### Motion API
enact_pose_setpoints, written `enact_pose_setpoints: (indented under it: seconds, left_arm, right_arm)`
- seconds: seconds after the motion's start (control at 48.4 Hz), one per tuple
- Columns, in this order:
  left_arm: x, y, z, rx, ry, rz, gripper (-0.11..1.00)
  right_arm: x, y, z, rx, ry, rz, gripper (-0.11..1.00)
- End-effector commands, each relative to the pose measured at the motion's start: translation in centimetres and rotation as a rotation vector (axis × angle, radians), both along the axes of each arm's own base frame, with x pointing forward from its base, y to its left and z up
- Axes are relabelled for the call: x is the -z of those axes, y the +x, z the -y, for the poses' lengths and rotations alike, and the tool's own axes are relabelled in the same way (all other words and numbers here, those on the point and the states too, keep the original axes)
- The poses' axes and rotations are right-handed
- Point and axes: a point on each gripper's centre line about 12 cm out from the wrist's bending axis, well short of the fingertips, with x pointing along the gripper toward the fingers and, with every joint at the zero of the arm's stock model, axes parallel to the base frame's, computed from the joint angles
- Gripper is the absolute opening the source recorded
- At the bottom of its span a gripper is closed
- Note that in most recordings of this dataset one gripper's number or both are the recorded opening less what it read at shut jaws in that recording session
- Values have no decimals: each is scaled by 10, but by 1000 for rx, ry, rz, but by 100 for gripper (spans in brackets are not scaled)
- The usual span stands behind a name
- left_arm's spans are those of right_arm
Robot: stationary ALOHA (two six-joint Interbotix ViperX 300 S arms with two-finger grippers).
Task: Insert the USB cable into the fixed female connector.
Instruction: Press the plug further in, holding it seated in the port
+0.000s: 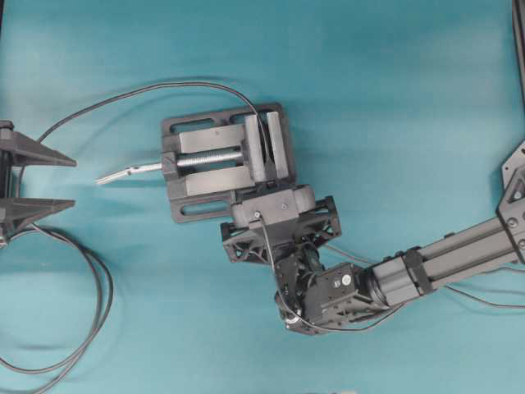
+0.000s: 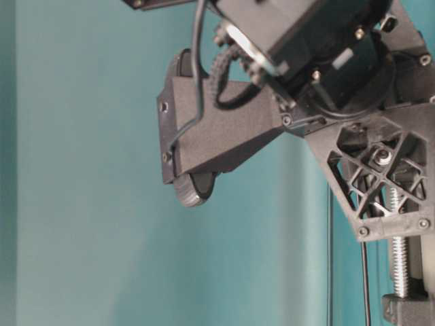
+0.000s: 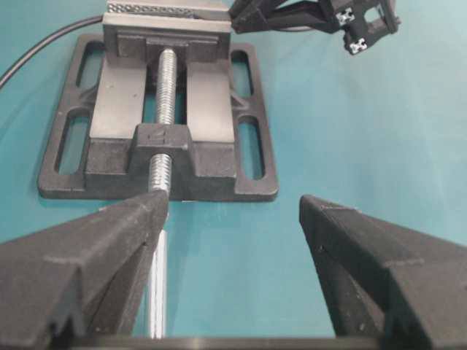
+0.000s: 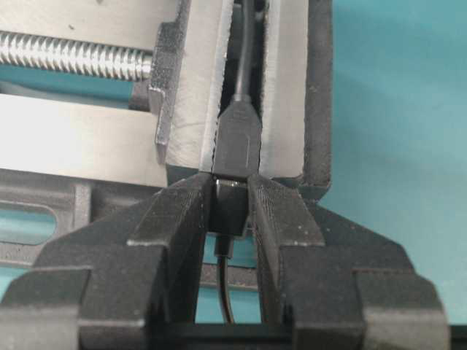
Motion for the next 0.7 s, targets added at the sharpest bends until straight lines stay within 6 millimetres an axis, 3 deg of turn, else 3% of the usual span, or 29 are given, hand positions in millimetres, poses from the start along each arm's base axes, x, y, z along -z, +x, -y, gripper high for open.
enact_pose_setpoints:
  seconds: [0.0,0.31,0.682]
  left_arm:
    - [-4,3,0,0,-6,5,88]
    - [-3,2,0,1,-4,3,88]
    - [-3,2,0,1,-5,2,88]
  right_arm:
    - [-15,9,76,136,-26,42,21]
    - [-14,7,57,124,-13,40,21]
    - [-14,5,55,101,1,31,21]
